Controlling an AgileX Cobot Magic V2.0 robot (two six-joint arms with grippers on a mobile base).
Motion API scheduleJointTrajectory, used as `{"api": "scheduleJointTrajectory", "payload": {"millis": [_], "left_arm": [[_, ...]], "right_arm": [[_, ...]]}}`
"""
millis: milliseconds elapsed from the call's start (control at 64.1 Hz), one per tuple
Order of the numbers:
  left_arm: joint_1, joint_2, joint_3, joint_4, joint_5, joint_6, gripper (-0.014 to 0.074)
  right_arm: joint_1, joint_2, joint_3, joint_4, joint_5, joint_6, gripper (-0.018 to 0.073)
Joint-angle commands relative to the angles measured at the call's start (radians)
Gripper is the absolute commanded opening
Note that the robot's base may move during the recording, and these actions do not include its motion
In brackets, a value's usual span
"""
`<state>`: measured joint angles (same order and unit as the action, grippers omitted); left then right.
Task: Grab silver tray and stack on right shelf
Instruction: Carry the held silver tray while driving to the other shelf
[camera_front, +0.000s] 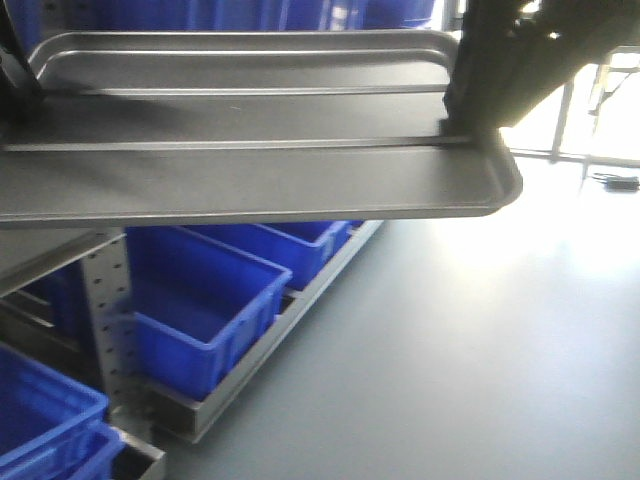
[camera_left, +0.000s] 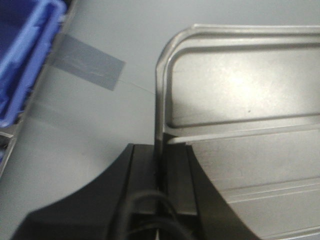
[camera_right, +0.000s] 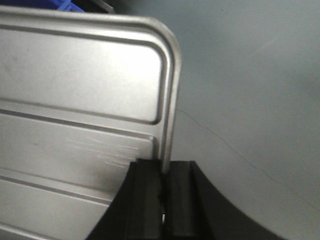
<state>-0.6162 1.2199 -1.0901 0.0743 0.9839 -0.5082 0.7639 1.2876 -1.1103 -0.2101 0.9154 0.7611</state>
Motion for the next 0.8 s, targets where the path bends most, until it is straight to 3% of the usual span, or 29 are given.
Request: {"api": "scheduleJointTrajectory", "payload": {"millis": [0, 780], "left_arm": [[-0.002, -0.025, -0.032, 0.049, 0.002, 0.004, -0.0094], [-0.002, -0.025, -0.032, 0.049, 0.004, 0.004, -0.0094]], "right_arm": [[-0.005, -0.031, -0.025, -0.056, 0.008, -0.017, 0.0056], [-0.005, -0.031, -0.025, -0.056, 0.008, -0.017, 0.0056]]}}
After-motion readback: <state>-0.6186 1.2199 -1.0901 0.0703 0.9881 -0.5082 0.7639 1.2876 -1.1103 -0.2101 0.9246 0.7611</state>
